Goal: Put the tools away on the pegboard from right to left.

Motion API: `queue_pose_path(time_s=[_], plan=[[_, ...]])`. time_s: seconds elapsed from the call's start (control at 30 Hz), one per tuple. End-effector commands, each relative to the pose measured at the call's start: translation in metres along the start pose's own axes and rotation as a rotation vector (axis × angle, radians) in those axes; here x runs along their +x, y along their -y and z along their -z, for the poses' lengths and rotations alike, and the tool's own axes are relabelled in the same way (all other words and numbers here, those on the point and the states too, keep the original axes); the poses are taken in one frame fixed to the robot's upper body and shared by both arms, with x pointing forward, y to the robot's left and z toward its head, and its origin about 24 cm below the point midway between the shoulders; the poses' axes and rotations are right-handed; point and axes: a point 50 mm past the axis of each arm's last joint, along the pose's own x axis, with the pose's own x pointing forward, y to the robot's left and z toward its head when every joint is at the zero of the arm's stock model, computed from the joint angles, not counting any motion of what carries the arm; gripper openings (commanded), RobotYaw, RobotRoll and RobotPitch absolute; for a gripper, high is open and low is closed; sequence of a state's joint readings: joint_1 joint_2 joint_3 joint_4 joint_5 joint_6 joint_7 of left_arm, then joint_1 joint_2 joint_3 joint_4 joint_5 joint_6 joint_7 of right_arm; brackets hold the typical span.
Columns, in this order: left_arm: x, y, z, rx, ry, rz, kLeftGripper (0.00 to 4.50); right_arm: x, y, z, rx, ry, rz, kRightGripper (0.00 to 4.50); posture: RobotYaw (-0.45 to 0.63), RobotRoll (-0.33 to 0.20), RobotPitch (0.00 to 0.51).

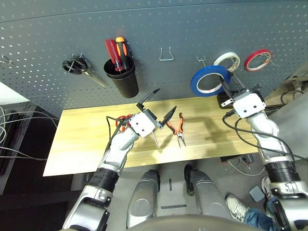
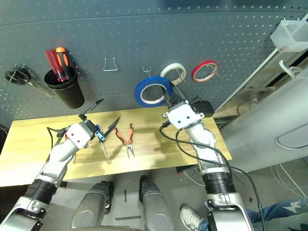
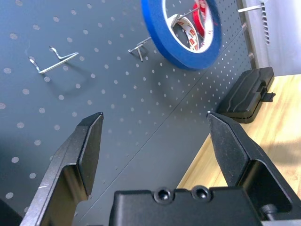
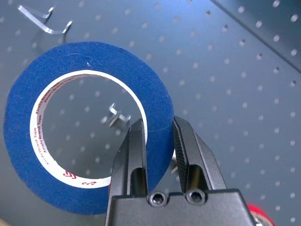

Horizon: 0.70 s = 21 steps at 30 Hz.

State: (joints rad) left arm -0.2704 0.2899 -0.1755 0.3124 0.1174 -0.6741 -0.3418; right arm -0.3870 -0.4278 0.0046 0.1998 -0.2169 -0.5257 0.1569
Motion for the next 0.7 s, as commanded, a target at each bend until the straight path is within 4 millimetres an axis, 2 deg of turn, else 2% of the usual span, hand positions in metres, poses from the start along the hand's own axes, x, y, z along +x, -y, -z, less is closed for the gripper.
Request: queue_pose_path(time_s=[0.03, 0.33, 0.43, 0.53, 0.7], plan=[[0.001, 0.003, -0.002, -0.01, 0.0, 0.026, 4.5, 0.003, -0.001, 0.006, -0.002, -0.04, 0.009, 0.7, 0.1, 0.0, 0.196], [0.007, 0.004, -0.004, -0.032, -0.013, 0.041, 4.5, 0.015, -0.005, 0.036, 0.024, -0.203, 0.041, 0.7, 0.11, 0.0, 0.202], [0.006, 0.008, -0.001, -0.05, -0.036, 0.07, 4.5, 0.013, -0.007, 0.036, 0.048, -0.202, 0.04, 1.67, 0.12, 0.0, 0.206], [0.005, 0.009, -0.002, -0.061, -0.052, 0.087, 4.5, 0.003, -0.014, 0.033, 0.101, -0.201, 0.007, 2.67, 0.12, 0.0, 0.209], [0.003, 0.006, 0.001, -0.077, -0.11, 0.104, 4.5, -0.027, -0.047, 0.032, 0.163, -0.26, -0.212, 4.45, 0.12, 0.0, 0.215]])
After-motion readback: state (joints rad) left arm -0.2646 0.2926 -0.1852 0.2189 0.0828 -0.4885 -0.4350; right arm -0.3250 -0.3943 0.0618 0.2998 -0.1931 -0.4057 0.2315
